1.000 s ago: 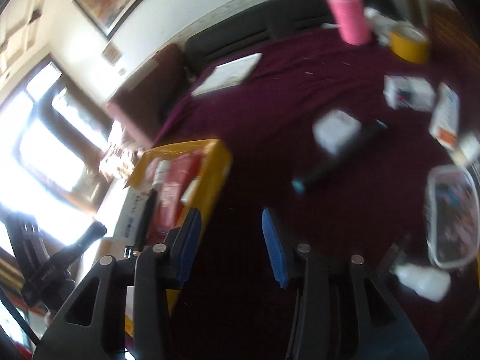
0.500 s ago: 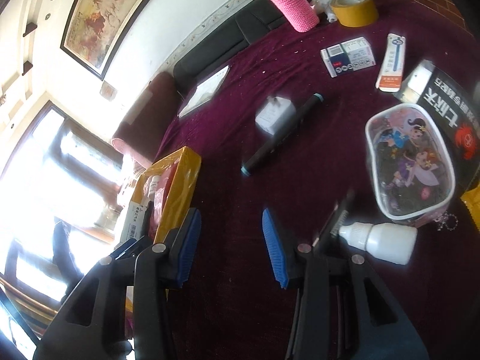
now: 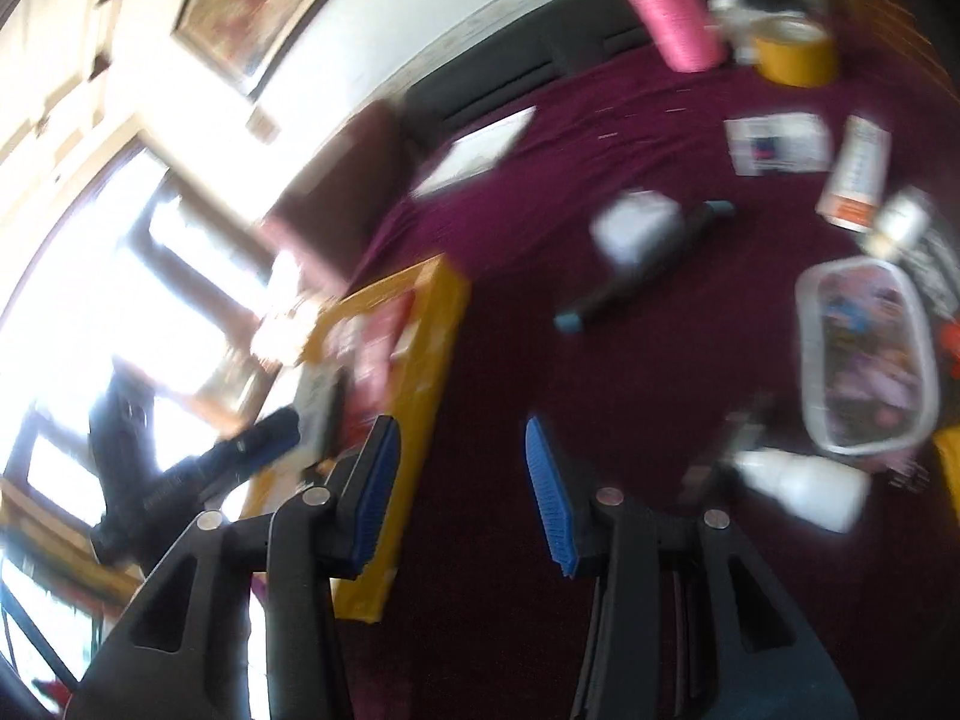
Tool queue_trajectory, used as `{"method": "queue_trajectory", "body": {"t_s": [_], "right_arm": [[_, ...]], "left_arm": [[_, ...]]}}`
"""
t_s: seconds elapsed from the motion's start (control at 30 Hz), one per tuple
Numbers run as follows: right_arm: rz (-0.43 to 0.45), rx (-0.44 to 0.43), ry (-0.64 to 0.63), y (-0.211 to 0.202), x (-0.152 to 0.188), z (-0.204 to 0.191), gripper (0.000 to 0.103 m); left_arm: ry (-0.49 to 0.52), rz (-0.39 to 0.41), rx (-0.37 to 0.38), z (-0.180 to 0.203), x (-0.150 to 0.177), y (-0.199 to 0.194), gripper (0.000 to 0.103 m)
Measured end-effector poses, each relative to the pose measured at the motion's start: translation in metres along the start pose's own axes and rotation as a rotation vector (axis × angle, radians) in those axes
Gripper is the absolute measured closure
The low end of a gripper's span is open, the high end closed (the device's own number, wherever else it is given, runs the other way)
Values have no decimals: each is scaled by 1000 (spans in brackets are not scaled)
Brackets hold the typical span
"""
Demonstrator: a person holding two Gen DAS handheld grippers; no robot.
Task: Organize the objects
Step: 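Move both open tools back over the clutter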
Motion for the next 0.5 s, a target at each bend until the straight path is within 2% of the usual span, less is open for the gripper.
{"method": "queue_trajectory", "body": {"t_s": [0.13,0.23,0.3,0.4,0.5], "right_arm": [[-252,-220,-135,69,1,-79,53],[-440,-330,-169,125,12,-127,53],[-523,-338,-183,160,19,-147,53],[-606,-272,-201,208,24,-162,53],[-592,-186,-217,238,13,-168,53]], "left_arm": [[-33,125,-115,-53,-3,-53,20],[-60,164,-133,-82,4,-69,20],[-74,176,-129,-100,8,-73,20],[-95,177,-106,-120,12,-73,20],[-102,170,-85,-131,14,-67,20]]}}
Point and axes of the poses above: each gripper's, at about its wrist camera, not at the fingertips, and y roughly the way its jaws point, z to its right, x to its underside, the point moved 2 cm from there along y, roughly the way its jaws point, and after that the axes turned 1 degree about -x, right-handed, at the moved point
